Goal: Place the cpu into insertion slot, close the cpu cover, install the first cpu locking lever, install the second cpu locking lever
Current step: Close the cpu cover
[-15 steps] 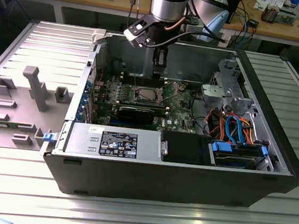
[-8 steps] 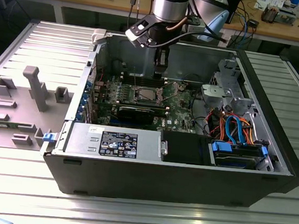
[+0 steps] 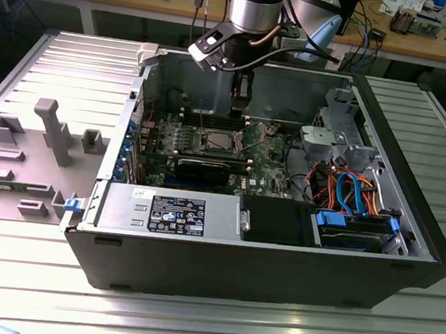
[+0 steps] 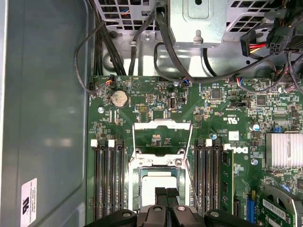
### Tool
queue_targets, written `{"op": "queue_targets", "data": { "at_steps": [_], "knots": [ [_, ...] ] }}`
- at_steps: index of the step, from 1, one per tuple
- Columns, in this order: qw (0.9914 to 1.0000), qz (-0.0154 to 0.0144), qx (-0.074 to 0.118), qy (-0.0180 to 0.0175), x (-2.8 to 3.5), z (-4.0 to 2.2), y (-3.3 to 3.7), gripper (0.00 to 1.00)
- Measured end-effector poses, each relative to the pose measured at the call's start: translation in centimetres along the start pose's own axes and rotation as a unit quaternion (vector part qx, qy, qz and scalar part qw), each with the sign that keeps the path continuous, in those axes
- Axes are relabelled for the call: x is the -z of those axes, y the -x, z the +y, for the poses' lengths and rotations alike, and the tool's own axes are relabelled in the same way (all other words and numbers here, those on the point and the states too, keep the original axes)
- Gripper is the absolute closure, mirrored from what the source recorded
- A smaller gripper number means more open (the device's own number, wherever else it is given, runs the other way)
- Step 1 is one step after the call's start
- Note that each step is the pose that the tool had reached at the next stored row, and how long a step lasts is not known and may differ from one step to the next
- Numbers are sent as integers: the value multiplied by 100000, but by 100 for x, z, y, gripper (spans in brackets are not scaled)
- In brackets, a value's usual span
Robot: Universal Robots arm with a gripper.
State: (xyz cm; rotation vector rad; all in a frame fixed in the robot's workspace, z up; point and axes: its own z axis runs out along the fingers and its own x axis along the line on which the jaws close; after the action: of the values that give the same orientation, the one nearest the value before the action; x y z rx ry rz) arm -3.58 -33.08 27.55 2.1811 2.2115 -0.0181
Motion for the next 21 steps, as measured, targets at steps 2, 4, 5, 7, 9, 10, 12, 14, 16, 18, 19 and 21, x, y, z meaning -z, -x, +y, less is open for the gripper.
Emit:
{"op": "queue_targets", "data": {
  "at_steps": [2,4,5,7,9,10,12,14,16,18,19,21],
  "knots": [
    [100000,-3,0,-4,0,4,0,89],
    [100000,0,-2,-3,0,8,0,89],
    [100000,-1,-4,-2,0,11,0,89],
    [100000,0,-4,-2,0,15,0,89],
    [100000,1,-6,-3,0,21,0,89],
    [100000,-2,-2,-3,0,24,0,89],
    [100000,1,-5,-1,-1,32,0,89],
    [100000,-1,-2,-4,-1,37,0,89],
    [100000,-1,-6,-3,-1,44,1,89],
    [100000,-1,-4,-3,-1,53,1,89],
    [100000,0,-5,0,-1,56,1,89],
    [100000,0,-7,0,-1,63,1,89]
  ]
}}
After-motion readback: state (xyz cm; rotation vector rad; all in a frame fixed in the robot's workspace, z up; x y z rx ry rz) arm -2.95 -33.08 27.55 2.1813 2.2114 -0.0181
